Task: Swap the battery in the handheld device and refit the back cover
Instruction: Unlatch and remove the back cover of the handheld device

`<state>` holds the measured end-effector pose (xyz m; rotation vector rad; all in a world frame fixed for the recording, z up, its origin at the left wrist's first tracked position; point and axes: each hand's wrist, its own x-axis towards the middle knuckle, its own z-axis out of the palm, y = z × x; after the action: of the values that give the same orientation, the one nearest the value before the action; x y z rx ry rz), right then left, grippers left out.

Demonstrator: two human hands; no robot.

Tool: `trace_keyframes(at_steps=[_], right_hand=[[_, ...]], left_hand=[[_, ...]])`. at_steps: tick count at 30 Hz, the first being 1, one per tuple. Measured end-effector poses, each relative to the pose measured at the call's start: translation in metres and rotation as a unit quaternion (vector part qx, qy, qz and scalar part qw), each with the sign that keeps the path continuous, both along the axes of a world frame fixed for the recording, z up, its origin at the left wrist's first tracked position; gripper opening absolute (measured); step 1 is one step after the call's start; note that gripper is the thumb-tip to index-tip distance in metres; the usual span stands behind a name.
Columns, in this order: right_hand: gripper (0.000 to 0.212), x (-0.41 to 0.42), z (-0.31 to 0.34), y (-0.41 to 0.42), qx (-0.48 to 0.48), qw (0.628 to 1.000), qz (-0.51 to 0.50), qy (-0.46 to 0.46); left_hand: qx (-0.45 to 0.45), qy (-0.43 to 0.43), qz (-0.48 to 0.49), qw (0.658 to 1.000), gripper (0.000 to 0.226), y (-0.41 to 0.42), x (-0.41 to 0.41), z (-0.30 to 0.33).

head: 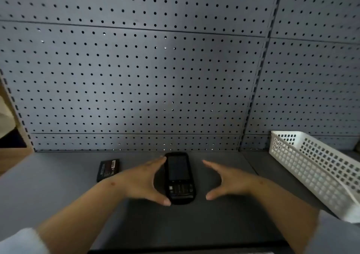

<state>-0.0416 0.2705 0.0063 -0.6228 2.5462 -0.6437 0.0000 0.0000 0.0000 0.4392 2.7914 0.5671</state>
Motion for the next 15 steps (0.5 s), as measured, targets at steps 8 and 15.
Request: trace_keyframes(at_steps=[8, 15], right_hand=[[0.104, -0.013, -0.013, -0.013, 0.026, 0.999, 0.031, 0.021], [0.111, -0.019, -0.024, -0.021, 0.026, 0.998, 0.038, 0.048]], left_hand=[[-0.003, 0.051, -0.032, 0.998, 0.144, 0.0, -0.007, -0.008], [0.031, 0.075, -0.028, 0.996, 0.135, 0.001, -0.007, -0.007]])
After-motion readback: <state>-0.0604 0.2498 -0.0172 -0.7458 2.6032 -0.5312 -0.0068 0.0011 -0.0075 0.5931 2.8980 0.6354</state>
